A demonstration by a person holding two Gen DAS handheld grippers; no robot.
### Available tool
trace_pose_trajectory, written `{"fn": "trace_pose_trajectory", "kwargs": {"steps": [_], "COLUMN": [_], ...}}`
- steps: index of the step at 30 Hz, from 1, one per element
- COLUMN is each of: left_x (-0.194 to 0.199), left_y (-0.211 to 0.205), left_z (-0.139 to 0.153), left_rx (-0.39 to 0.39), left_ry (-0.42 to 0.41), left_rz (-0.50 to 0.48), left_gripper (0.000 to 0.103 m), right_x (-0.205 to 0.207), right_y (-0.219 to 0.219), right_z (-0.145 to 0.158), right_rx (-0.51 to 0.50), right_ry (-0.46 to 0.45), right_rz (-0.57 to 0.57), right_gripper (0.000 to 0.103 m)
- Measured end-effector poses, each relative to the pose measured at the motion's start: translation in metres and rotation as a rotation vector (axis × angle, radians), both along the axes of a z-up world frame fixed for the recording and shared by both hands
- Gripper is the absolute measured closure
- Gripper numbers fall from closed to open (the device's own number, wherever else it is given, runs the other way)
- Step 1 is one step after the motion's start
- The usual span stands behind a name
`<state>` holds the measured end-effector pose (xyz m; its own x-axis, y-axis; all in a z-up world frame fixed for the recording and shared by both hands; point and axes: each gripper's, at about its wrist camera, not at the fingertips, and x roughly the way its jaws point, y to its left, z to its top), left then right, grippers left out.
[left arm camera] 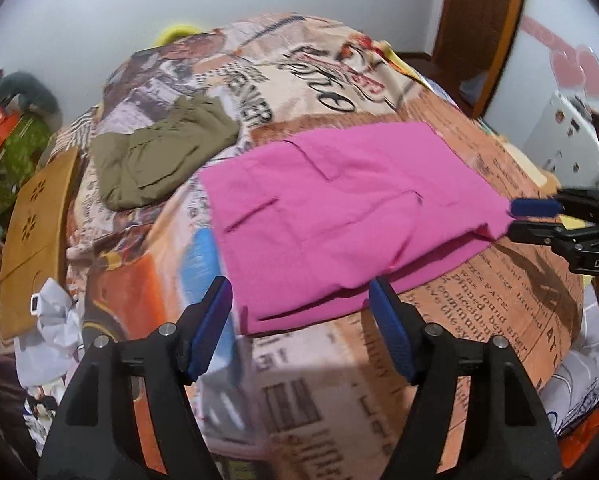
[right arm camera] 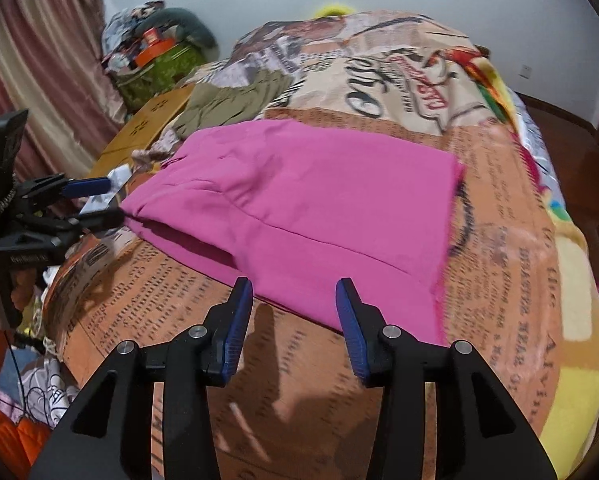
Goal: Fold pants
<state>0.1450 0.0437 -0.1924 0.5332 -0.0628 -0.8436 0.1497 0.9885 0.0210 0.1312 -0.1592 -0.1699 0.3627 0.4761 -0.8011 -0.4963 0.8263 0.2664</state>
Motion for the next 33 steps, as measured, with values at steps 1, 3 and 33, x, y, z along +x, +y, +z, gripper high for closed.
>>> {"fn": "trace_pose_trajectory", "kwargs": {"steps": [1, 3, 33], "left_x": [0.000, 0.000, 0.022], "left_y": [0.005, 0.014, 0.019], "left_z": [0.002, 0.005, -0.035], "left_rx": [-0.004, 0.000, -0.137], "left_ry": [-0.006, -0.015, 0.118], "left_rz": [0.014, 0.046, 0.131], "left_gripper": [0.029, 0.029, 0.060], "right_x": [0.000, 0.000, 0.006], "right_y": [-0.004, -0.014, -0.049], "right_z": [0.001, 0.001, -0.037], "right_rx": [0.002, 0.008, 0.039], "right_ry": [0.000, 0.002, 0.095], "right_rz": [-0.013, -0.051, -0.168], "right_gripper": [0.063, 0.063, 0.082]}}
